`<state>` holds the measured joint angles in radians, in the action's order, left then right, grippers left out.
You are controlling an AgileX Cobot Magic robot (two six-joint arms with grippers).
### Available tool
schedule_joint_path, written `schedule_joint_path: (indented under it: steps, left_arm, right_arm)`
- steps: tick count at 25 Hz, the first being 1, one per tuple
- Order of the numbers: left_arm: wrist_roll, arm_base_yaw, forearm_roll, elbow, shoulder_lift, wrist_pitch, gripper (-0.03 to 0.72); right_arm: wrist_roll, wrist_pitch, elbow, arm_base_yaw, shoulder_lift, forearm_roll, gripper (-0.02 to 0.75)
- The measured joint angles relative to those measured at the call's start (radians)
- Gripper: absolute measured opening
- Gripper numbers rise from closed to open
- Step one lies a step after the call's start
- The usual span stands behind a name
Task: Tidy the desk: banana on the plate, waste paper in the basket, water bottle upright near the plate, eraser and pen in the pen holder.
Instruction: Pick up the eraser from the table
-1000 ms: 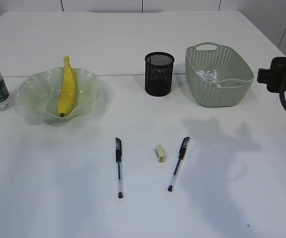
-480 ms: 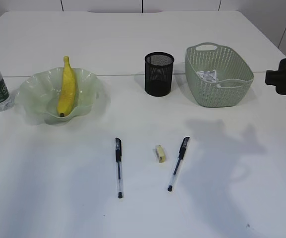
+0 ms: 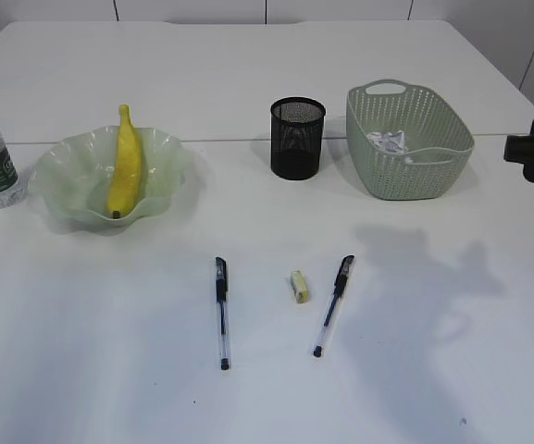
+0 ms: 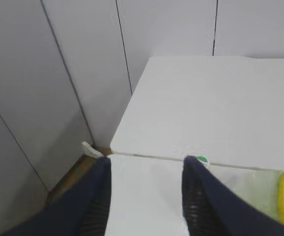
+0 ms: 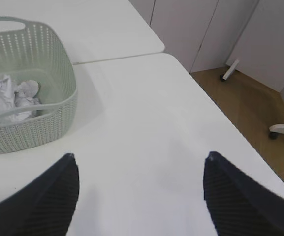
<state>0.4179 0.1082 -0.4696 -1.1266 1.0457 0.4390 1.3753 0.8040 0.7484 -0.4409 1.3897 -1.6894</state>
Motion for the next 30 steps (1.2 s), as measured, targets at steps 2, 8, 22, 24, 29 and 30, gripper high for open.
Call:
schedule_joint_path:
  steps: [2,8,22,24,29,30]
  left_arm:
    - [-0.005,0.000,0.031,0.000,-0.007,0.022,0.295]
    - [-0.165,0.000,0.174,0.000,-0.010,0.049,0.245]
    - [-0.418,-0.040,0.442,0.000,-0.012,0.031,0.237]
    - [-0.418,-0.073,0.446,0.000,-0.019,0.031,0.237]
    - [-0.418,-0.118,0.470,0.000,-0.072,0.020,0.237]
    - [-0.418,-0.119,0.470,0.000,-0.089,0.020,0.231]
  right_arm:
    - [0.018,0.000,0.000,0.000,-0.002,-0.018,0.588]
    - [0.047,0.000,0.000,0.000,-0.002,-0.032,0.588]
    - [0.056,0.003,0.000,0.000,-0.002,-0.077,0.587]
    - [0.065,0.016,0.000,0.000,-0.002,-0.085,0.588]
    - [0.085,0.075,0.000,0.000,-0.002,-0.092,0.587]
    - [0.087,0.081,0.000,0.000,-0.002,-0.092,0.587]
